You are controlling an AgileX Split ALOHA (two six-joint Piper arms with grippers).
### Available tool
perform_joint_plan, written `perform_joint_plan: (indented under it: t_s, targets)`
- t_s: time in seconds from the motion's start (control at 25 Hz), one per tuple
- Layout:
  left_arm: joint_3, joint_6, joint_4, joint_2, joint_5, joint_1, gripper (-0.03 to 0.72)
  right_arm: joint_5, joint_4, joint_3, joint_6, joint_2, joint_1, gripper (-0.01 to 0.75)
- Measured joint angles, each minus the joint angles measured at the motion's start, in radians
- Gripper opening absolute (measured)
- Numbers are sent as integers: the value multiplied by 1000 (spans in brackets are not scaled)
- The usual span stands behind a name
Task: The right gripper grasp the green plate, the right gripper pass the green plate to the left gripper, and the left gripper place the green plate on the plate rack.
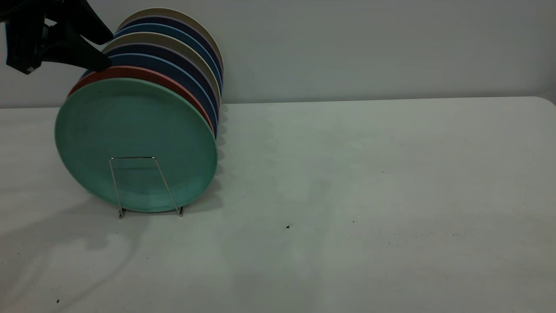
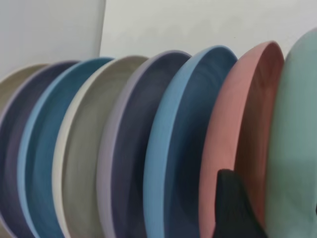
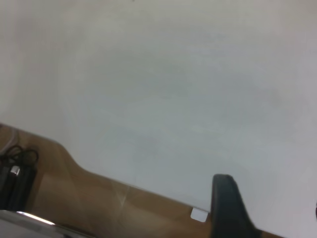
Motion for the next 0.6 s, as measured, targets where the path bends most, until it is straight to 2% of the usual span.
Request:
perform_joint_plan:
  t_s: [0.32,0.48,0.6]
  targets:
    - [0,-75,2,-63,0,1,470,5,-9,0,6,-18,0,438]
    - [0,-237,3,-161,8,1,471,9,-36,0,64,-35,0,438]
    - [0,-426,40,-256,21,1,471,5,-48,3,109,-37,0,438]
